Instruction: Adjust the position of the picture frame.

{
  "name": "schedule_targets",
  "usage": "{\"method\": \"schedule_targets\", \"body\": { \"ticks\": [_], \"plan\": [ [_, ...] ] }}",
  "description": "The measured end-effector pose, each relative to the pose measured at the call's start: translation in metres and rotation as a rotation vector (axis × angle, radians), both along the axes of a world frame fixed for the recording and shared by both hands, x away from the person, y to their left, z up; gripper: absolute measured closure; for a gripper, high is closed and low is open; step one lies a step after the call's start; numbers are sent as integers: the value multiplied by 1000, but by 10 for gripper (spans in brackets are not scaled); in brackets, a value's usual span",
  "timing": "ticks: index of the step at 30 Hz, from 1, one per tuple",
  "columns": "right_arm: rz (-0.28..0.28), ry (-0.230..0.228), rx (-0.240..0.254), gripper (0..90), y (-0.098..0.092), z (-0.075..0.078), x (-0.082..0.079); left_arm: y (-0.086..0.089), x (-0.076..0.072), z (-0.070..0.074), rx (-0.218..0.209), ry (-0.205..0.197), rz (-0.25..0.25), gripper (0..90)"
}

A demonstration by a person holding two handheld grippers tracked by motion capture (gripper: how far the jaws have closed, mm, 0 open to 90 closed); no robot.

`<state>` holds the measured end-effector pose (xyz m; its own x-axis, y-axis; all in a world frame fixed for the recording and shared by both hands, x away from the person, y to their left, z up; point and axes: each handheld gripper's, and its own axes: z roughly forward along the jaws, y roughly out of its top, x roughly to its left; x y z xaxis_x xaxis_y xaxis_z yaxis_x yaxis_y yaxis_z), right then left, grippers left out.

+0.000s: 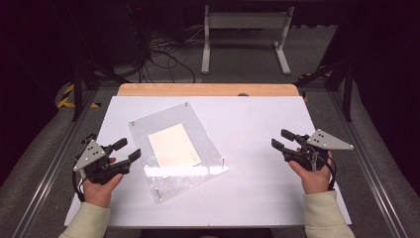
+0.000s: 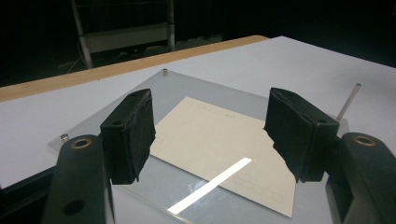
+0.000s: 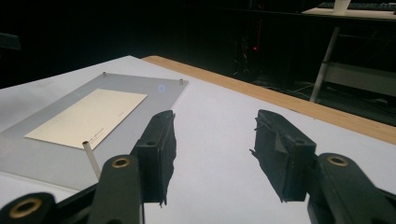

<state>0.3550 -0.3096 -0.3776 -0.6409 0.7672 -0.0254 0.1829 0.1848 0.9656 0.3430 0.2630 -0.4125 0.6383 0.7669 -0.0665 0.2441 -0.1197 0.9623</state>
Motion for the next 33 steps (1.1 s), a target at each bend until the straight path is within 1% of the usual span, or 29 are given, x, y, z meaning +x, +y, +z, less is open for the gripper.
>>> {"method": "schedule_targets", "body": {
  "ticks": [3, 6, 8, 11, 12, 13, 14, 15, 16, 17, 18, 19, 20, 21, 22, 23, 24, 25, 27, 28, 30, 33],
  "plan": [
    [0, -10, -16, 475, 2, 1, -1, -2, -2, 2, 2, -1, -8, 335],
    [7, -18, -22, 480, 4, 2, -3, -5, -3, 4, 2, -8, -20, 334],
    [15, -24, -31, 487, 5, 3, -3, -7, -4, 6, 13, -7, -33, 333],
    [28, -23, -33, 495, 7, 4, -3, -11, -9, 9, 15, -3, -59, 328],
    [35, -21, -36, 496, 9, 4, -3, -13, -11, 11, 18, -3, -72, 327],
    [55, -12, -34, 516, 11, 4, -3, -13, -11, 11, 18, -3, -72, 326],
    [75, -6, -35, 533, 14, 4, -3, -17, -15, 14, 26, 0, -99, 323],
    [94, -2, -41, 546, 17, 5, -4, -17, -15, 14, 26, 0, -99, 321],
    [94, -2, -41, 546, 17, 5, -4, -19, -17, 15, 36, 1, -113, 321],
    [110, 3, -47, 553, 21, 5, -4, -22, -20, 17, 48, 4, -131, 320],
    [139, 5, -49, 557, 28, 6, -4, -26, -23, 19, 69, 7, -163, 317],
    [151, 5, -52, 557, 32, 7, -5, -29, -25, 19, 66, 16, -175, 316],
    [162, 4, -56, 557, 36, 7, -5, -31, -26, 19, 84, 11, -188, 316],
    [175, 5, -59, 556, 40, 8, -5, -31, -26, 19, 84, 11, -188, 316],
    [187, 9, -61, 555, 44, 8, -6, -35, -29, 19, 105, 22, -209, 316],
    [187, 9, -61, 555, 44, 8, -6, -35, -29, 19, 105, 22, -209, 316],
    [200, 10, -63, 555, 48, 8, -5, -37, -30, 18, 123, 28, -216, 316],
    [219, 16, -64, 556, 54, 7, -4, -38, -32, 18, 132, 40, -219, 319],
    [248, 24, -74, 556, 62, 5, -2, -41, -34, 17, 174, 62, -236, 324],
    [266, 32, -81, 555, 69, 4, 0, -42, -35, 17, 193, 79, -245, 327],
    [298, 55, -97, 549, 82, -2, 5, -43, -37, 15, 215, 100, -264, 334],
    [326, 87, -125, 550, 95, -10, 11, -45, -39, 9, 258, 138, -280, 341]
  ]
}}
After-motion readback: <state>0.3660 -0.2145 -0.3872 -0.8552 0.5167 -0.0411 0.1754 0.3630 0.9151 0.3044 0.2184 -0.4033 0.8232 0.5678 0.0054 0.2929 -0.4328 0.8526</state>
